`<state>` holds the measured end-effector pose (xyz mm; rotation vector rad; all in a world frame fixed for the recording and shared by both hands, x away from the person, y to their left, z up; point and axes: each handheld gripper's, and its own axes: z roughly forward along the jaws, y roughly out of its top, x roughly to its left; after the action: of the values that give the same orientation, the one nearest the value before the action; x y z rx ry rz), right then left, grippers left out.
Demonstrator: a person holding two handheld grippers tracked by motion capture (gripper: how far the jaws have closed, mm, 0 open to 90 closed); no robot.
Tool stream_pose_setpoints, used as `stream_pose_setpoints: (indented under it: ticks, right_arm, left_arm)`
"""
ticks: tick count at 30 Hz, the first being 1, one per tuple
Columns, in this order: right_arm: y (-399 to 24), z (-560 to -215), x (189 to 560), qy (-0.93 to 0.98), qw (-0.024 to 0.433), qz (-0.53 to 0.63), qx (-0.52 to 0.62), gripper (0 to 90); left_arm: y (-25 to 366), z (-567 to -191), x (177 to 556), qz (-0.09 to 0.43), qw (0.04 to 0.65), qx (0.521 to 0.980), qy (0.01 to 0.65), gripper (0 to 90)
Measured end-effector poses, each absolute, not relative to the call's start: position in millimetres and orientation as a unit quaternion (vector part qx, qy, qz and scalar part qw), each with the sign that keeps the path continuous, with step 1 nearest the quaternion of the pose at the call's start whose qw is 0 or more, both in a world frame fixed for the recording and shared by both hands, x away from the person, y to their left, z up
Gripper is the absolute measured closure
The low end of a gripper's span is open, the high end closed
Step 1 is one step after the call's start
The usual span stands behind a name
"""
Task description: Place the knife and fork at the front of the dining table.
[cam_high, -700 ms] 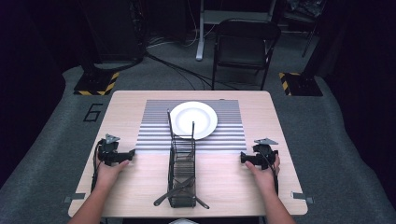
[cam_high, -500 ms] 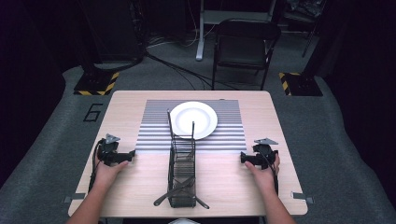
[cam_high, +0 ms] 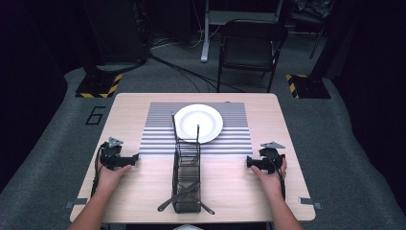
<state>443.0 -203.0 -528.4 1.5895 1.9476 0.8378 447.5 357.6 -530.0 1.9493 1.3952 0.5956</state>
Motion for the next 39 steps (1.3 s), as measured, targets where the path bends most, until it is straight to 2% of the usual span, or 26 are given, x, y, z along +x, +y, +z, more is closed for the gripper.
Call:
stream_pose_setpoints:
  ticks: [10, 13, 14, 16, 19, 20, 23, 25, 29, 30, 39]
  right_arm:
    - [-204, -528, 443, 0.715, 0.243, 0.306, 0.580, 0.0]
    - [-203, -528, 443, 0.712, 0.243, 0.310, 0.582, 2.7]
    - [-202, -527, 442, 0.713, 0.247, 0.311, 0.579, 9.2]
    - [-200, -525, 441, 0.712, 0.246, 0.313, 0.579, 16.7]
    - [-198, -522, 440, 0.717, 0.241, 0.311, 0.576, 18.8]
    - [-196, -518, 437, 0.722, 0.251, 0.305, 0.568, 22.8]
    - [-194, -513, 435, 0.722, 0.262, 0.308, 0.561, 26.2]
    - [-191, -505, 432, 0.730, 0.258, 0.315, 0.548, 32.3]
    - [-184, -496, 429, 0.740, 0.261, 0.326, 0.528, 36.3]
    - [-182, -495, 428, 0.741, 0.260, 0.326, 0.526, 39.6]
    - [-165, -478, 421, 0.762, 0.242, 0.332, 0.500, 44.0]
  left_arm:
    - [357, -530, 448, 0.230, 0.331, 0.742, 0.536, 5.9]
    - [358, -529, 447, 0.228, 0.328, 0.745, 0.534, 6.0]
    - [358, -529, 447, 0.226, 0.327, 0.747, 0.534, 5.9]
    - [358, -530, 447, 0.228, 0.329, 0.745, 0.534, 5.9]
    - [358, -530, 447, 0.228, 0.329, 0.745, 0.534, 5.9]
    - [358, -530, 447, 0.228, 0.329, 0.745, 0.534, 5.9]
    - [358, -530, 447, 0.228, 0.329, 0.745, 0.534, 6.0]
    - [358, -529, 447, 0.226, 0.326, 0.747, 0.533, 6.0]
    - [358, -530, 447, 0.227, 0.329, 0.745, 0.534, 6.0]
    - [358, -529, 447, 0.227, 0.328, 0.745, 0.534, 6.0]
    - [357, -530, 447, 0.230, 0.330, 0.743, 0.535, 6.1]
